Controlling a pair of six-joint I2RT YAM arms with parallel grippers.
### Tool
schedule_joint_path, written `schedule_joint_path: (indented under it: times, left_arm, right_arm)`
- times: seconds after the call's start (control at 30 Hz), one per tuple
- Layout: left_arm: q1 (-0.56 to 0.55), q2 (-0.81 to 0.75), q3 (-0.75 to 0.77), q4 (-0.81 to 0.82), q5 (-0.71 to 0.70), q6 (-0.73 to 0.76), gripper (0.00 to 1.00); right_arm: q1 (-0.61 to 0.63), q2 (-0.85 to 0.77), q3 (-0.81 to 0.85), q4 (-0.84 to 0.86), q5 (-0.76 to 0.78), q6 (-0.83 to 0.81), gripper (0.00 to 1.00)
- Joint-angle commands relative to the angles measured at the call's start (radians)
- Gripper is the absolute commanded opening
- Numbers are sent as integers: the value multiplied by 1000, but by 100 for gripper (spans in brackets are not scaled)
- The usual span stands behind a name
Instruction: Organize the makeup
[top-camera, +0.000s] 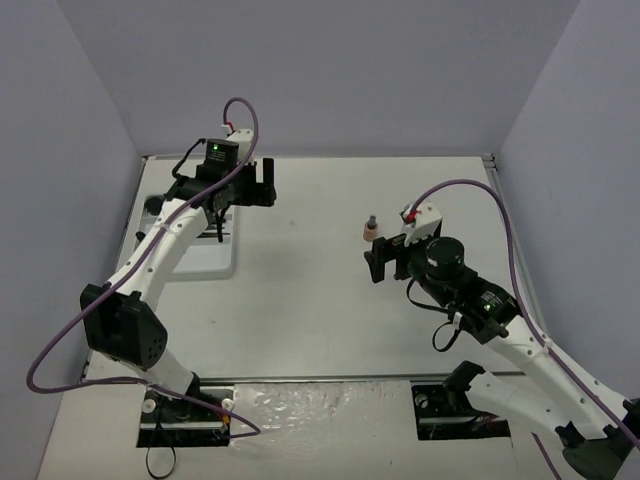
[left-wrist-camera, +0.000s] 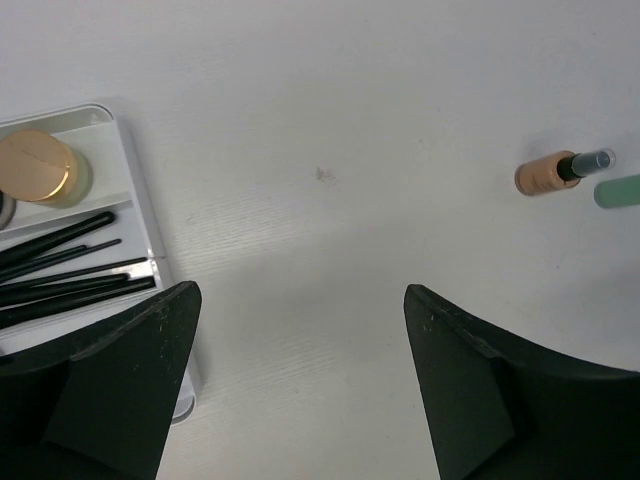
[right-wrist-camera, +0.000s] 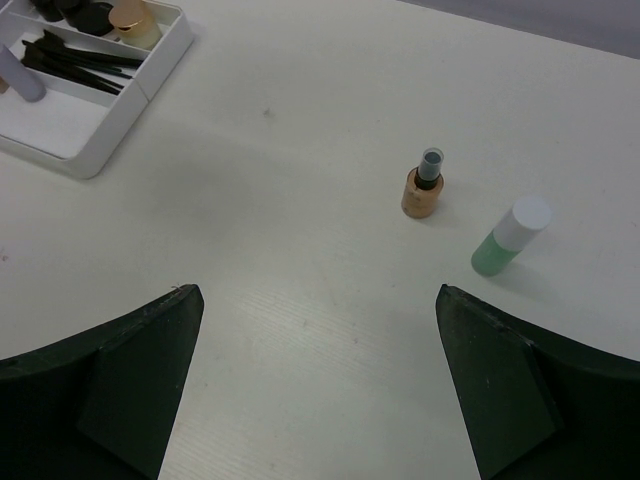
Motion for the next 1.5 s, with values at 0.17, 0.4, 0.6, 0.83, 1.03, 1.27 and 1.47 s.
schedule_joint_path:
  times: [0.17, 0.4, 0.6, 0.83, 1.03, 1.27, 1.47]
  left_arm:
    - [-26, -62, -46, -12, 11, -19, 81]
    - [-26, -195, -197, -72, -56, 2, 81]
    - [-25, -320, -334, -97, -101, 22, 81]
    - [-22, -401, -432, -91, -134, 34, 81]
    - [-20, -419, -468, -81, -127, 33, 81]
    - [-20, -422, -474, -78, -122, 37, 81]
    - [-19, -424, -478, -78, -122, 39, 81]
  right_arm:
    - [-224, 232, 83, 50, 11, 110, 98]
    - [-357, 390, 137, 93, 58, 148, 94]
    - [-411, 557, 163, 175, 52, 177, 88]
    - [-436, 685, 161, 251, 59, 165, 84]
    - [-440, 749, 143, 312, 60, 154, 76]
    - [-440, 786, 118, 364, 67, 140, 60]
    - [-440, 789, 93, 377, 89, 124, 37]
